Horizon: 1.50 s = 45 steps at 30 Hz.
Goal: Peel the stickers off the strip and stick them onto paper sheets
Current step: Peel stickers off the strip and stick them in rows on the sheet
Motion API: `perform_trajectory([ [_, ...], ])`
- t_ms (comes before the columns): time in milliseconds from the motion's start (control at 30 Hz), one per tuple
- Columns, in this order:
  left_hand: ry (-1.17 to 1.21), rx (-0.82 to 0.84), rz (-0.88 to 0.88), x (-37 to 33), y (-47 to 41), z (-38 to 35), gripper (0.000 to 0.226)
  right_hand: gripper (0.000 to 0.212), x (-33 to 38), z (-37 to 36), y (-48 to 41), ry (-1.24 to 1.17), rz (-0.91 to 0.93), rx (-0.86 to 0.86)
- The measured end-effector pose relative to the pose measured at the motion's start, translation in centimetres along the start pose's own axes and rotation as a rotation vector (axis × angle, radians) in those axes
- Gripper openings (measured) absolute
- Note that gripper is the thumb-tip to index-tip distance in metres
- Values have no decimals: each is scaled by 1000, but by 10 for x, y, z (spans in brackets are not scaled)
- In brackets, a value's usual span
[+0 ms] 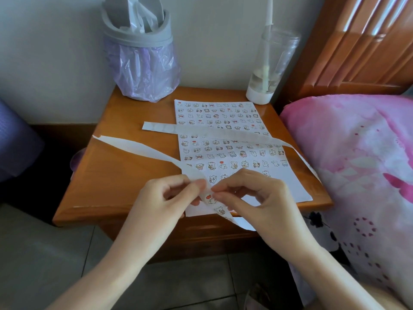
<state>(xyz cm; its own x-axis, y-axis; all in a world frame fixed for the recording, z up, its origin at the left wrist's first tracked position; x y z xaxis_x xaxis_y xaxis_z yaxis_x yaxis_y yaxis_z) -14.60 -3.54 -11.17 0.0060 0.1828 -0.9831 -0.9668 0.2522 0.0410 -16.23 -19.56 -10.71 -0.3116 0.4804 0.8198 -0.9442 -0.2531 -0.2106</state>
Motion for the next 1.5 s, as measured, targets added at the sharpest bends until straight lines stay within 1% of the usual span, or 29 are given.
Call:
perform_trajectory([
  [200,-27,-22,-12,2,0,0,29,12,3,-1,0,12,24,12],
  [533,-81,-30,-25,2,2,-2,32,4,2,-2,-1,35,-2,-2],
  [700,-137,-42,-15,3,1,-3,28,4,1,-2,0,185,23,-24],
  [733,-141,-48,-7,3,1,-3,28,5,2,-1,0,166,9,-6],
  [833,-172,-69,-6,5,0,-2,25,6,8,14,-2,-34,-69,96],
  [900,-177,-80,-10,6,0,-1,21,18,4,37,-5,-112,-140,62],
  [967,-176,-72,-6,6,1,-1,14,23,-12,63,-7,-114,-279,-15],
  [1033,-212,-72,-19,8,1,-1,16,17,-33,84,-7,-72,-433,-70],
  [1100,-261,-70,-29,9,1,-2,20,12,-50,96,-6,-60,-522,-107],
  [1267,-320,-63,-38,11,0,-2,23,8,-67,96,-14,12,-557,-88],
  [1400,-342,-63,-42,11,-1,-1,15,7,-68,95,-15,26,-559,-57],
  [1500,-346,-64,-38,12,-1,-1,14,6,-68,95,-14,45,-550,-53],
])
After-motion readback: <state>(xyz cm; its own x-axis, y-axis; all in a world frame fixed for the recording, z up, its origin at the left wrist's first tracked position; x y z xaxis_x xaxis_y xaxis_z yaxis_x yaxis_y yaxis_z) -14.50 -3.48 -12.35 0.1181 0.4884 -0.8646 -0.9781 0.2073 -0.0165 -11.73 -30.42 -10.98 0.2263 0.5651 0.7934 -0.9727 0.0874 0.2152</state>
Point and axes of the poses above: each hand's wrist, its own y-axis away from the middle knuckle, its own z-axis out of the back of the hand, x = y × z, the point moved 3 cm from there along -y, towards the middle knuckle, and after that the axes turned 5 degrees about x, right-handed, at the moved point
